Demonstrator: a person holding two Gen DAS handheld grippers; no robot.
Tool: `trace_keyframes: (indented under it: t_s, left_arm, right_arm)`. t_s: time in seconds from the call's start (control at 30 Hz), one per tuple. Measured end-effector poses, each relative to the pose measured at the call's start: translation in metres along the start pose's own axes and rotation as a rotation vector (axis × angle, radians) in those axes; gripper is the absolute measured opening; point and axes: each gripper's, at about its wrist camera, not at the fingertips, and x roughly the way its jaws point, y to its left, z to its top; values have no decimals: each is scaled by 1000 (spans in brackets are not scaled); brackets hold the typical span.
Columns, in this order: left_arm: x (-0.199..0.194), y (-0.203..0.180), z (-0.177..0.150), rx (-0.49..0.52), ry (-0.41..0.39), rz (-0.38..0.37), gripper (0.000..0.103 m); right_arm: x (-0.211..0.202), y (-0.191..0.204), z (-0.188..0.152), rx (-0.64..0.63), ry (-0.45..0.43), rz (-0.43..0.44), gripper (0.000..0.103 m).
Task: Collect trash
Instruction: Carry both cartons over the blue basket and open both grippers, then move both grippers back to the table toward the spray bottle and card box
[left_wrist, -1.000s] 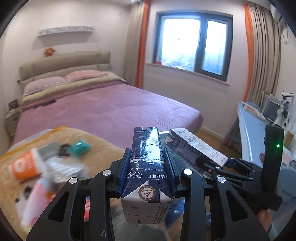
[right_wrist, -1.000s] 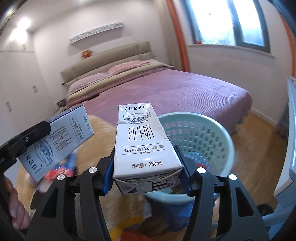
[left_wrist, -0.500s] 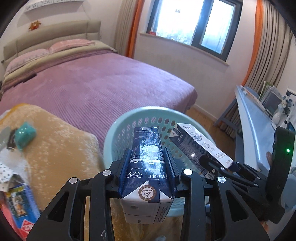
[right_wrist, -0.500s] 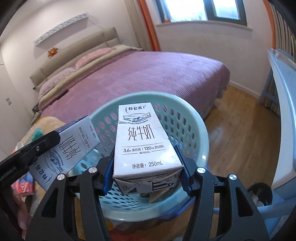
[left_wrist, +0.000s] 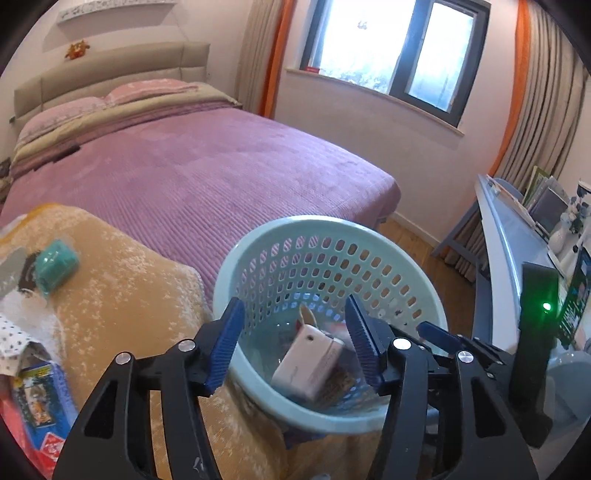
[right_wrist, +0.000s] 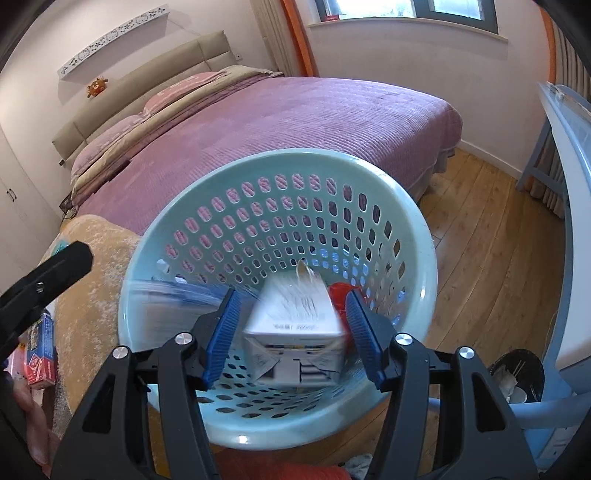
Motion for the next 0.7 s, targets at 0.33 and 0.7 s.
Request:
trace_keyframes:
  t_s: [0.33, 0.7]
  left_arm:
    - [-79, 18, -9, -22, -126, -12, 65]
    - [-183, 77, -33, -121, -273, 98, 81]
  right_arm:
    - [-47, 25, -7, -42, -63, 68, 62]
    - [-93, 106, -22, -184, -112, 203, 62]
